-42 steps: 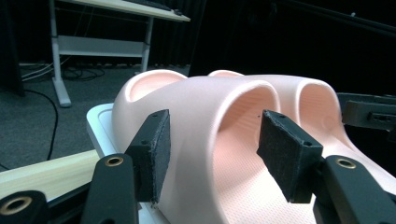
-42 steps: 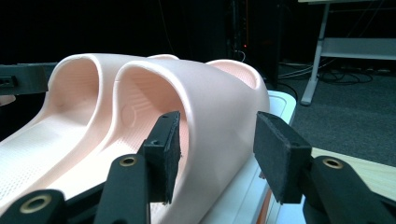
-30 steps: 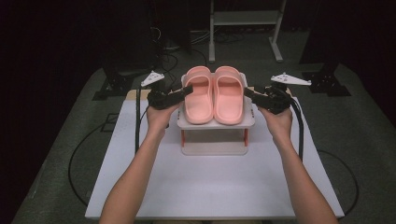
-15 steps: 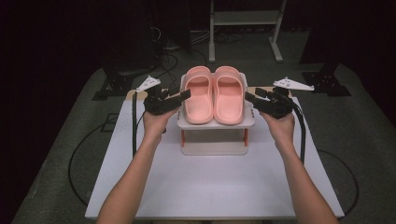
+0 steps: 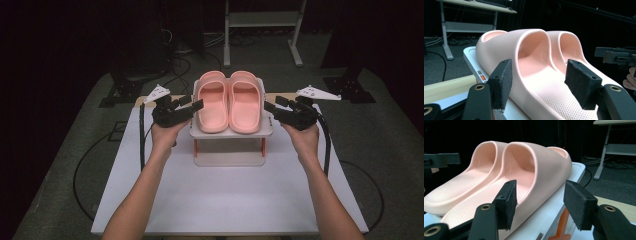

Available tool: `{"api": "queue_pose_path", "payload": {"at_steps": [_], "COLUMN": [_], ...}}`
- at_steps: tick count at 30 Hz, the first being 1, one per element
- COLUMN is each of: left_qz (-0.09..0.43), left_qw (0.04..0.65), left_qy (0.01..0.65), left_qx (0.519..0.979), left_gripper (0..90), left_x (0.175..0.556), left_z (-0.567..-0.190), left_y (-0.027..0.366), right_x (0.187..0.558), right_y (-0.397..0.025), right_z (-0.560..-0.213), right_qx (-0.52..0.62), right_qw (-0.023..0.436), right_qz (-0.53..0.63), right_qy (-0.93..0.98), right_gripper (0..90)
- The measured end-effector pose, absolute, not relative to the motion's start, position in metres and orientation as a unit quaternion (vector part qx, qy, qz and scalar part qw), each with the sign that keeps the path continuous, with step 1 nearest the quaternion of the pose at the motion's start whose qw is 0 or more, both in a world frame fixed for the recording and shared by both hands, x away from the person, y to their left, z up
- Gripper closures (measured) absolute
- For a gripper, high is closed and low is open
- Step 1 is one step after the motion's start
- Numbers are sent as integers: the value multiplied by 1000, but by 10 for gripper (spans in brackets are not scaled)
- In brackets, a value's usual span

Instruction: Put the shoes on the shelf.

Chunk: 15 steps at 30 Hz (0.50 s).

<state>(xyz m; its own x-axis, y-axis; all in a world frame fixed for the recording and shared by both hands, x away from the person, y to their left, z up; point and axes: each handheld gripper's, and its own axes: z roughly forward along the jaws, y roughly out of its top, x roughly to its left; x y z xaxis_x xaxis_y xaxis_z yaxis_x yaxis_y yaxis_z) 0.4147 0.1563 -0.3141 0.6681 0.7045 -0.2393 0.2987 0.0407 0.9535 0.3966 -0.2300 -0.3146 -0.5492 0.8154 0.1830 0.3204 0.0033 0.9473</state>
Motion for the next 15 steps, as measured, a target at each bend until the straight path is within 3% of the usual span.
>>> {"api": "queue_pose_path", "payload": {"at_steps": [15], "left_qz": [164], "left_qw": [630], "left_qy": [370], "left_qx": [663], "left_gripper": [373], "left_x": [399], "left_z": [-319], "left_y": [165], "right_x": [382], "right_y": [-247], "right_z": [-325], "right_qx": [427], "right_qw": [210], "right_qz": [582], "right_qy": [659], "right_gripper": [426]}}
